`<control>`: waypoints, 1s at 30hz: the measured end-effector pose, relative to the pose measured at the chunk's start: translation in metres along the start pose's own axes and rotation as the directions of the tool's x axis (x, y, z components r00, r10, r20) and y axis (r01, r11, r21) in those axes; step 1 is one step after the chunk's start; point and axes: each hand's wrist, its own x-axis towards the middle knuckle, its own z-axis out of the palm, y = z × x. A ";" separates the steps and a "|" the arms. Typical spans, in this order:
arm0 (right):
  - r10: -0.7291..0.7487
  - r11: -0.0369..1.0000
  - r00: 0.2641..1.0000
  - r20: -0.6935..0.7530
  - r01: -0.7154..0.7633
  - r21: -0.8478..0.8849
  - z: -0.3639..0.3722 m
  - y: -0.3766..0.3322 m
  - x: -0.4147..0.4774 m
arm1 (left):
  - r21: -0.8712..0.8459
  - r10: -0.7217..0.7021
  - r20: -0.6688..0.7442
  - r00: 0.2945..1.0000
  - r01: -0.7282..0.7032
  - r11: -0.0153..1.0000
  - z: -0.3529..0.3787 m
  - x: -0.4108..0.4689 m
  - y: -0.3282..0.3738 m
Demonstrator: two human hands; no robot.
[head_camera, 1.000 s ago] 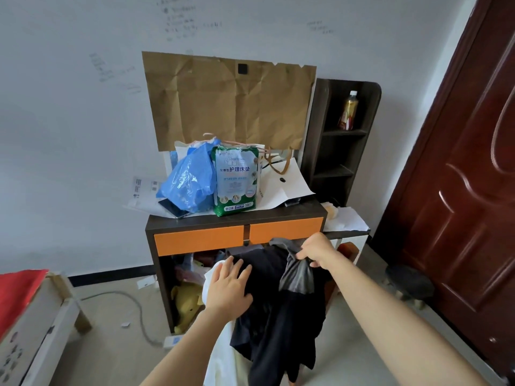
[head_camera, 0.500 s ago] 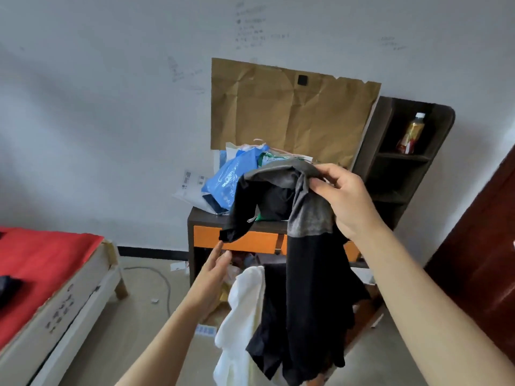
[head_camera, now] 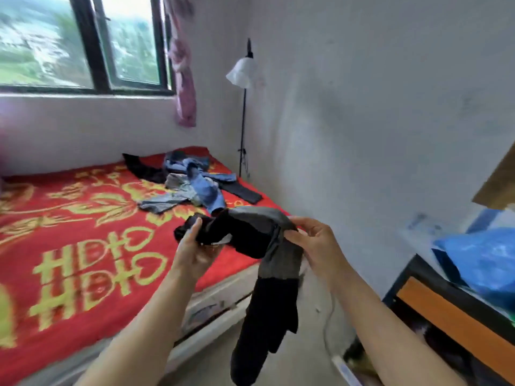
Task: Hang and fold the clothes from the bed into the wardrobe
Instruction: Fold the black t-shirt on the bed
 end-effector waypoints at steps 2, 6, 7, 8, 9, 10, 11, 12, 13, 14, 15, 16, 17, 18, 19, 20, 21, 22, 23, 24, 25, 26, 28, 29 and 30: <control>-0.019 0.999 0.998 0.062 0.022 -0.041 0.039 0.020 0.026 | 0.142 0.141 -0.069 0.988 -0.130 0.981 -0.026 0.011 0.054; -0.032 0.990 0.983 0.182 0.056 -0.128 0.135 0.062 0.080 | 0.358 0.388 -0.043 0.921 -0.348 0.866 -0.067 0.024 0.174; -0.025 0.984 0.974 0.226 0.064 -0.164 0.156 0.072 0.091 | 0.399 0.427 -0.002 0.904 -0.391 0.829 -0.071 0.025 0.199; -0.008 0.975 0.955 0.295 0.074 -0.212 0.181 0.081 0.101 | 0.453 0.462 0.044 0.886 -0.430 0.781 -0.076 0.026 0.224; 0.023 0.957 0.922 0.386 0.091 -0.275 0.200 0.088 0.109 | 0.509 0.483 0.093 0.870 -0.459 0.728 -0.077 0.024 0.242; 0.079 0.933 0.863 0.500 0.113 -0.342 0.231 0.091 0.120 | 0.571 0.523 0.136 0.841 -0.498 0.652 -0.085 0.022 0.268; 0.145 0.907 0.818 0.556 0.115 -0.406 0.250 0.089 0.127 | 0.634 0.545 0.191 0.816 -0.527 0.566 -0.088 0.019 0.282; 0.185 0.894 0.799 0.572 0.106 -0.436 0.271 0.085 0.135 | 0.708 0.552 0.247 0.796 -0.537 0.458 -0.095 0.016 0.297; 0.188 0.904 0.807 0.560 0.082 -0.420 0.288 0.080 0.143 | 0.782 0.522 0.311 0.794 -0.526 0.334 -0.102 0.014 0.308; 0.157 0.923 0.833 0.531 0.068 -0.380 0.303 0.077 0.153 | 0.839 0.459 0.365 0.810 -0.500 0.214 -0.111 0.013 0.313; 0.124 0.938 0.853 0.506 0.066 -0.340 0.322 0.073 0.163 | 0.873 0.403 0.395 0.825 -0.474 0.114 -0.125 0.012 0.320; 0.094 0.947 0.864 0.494 0.076 -0.313 0.340 0.069 0.171 | 0.893 0.373 0.395 0.840 -0.446 0.057 -0.138 0.012 0.326; 0.060 0.950 0.864 0.500 0.103 -0.293 0.355 0.063 0.177 | 0.905 0.365 0.383 0.849 -0.424 0.035 -0.149 0.010 0.332; 0.029 0.949 0.845 0.535 0.144 -0.280 0.369 0.060 0.182 | 0.911 0.366 0.374 0.852 -0.411 0.026 -0.159 0.008 0.337; 0.013 0.946 0.814 0.581 0.178 -0.270 0.384 0.057 0.186 | 0.917 0.349 0.366 0.863 -0.399 0.025 -0.168 0.005 0.343; 0.016 0.947 0.773 0.634 0.191 -0.257 0.398 0.057 0.190 | 0.920 0.317 0.367 0.875 -0.391 0.015 -0.175 0.002 0.348; 0.036 0.949 0.724 0.689 0.191 -0.251 0.415 0.058 0.193 | 0.925 0.285 0.362 0.888 -0.379 0.007 -0.184 -0.002 0.356; 0.057 0.949 0.681 0.730 0.189 -0.251 0.428 0.059 0.197 | 0.931 0.259 0.352 0.899 -0.365 0.001 -0.191 -0.005 0.361; 0.077 0.954 0.640 0.764 0.175 -0.243 0.441 0.061 0.201 | 0.938 0.257 0.335 0.906 -0.347 0.001 -0.198 -0.007 0.368; 0.080 0.968 0.616 0.784 0.140 -0.209 0.457 0.063 0.205 | 0.946 0.292 0.308 0.905 -0.325 0.011 -0.209 -0.008 0.378; 0.076 0.983 0.621 0.780 0.087 -0.165 0.469 0.067 0.210 | 0.951 0.339 0.281 0.898 -0.309 0.028 -0.215 -0.010 0.387; 0.076 0.994 0.639 0.766 0.011 -0.108 0.480 0.066 0.215 | 0.954 0.392 0.254 0.884 -0.297 0.052 -0.223 -0.010 0.396; 0.079 0.989 0.667 0.741 -0.145 0.025 0.504 0.055 0.229 | 0.952 0.512 0.199 0.836 -0.290 0.103 -0.240 -0.008 0.409; 0.079 0.979 0.673 0.736 -0.190 0.068 0.515 0.045 0.236 | 0.941 0.554 0.147 0.820 -0.288 0.176 -0.247 -0.006 0.409; 0.069 0.977 0.675 0.734 -0.193 0.085 0.530 0.033 0.243 | 0.932 0.576 0.080 0.814 -0.266 0.247 -0.258 -0.001 0.408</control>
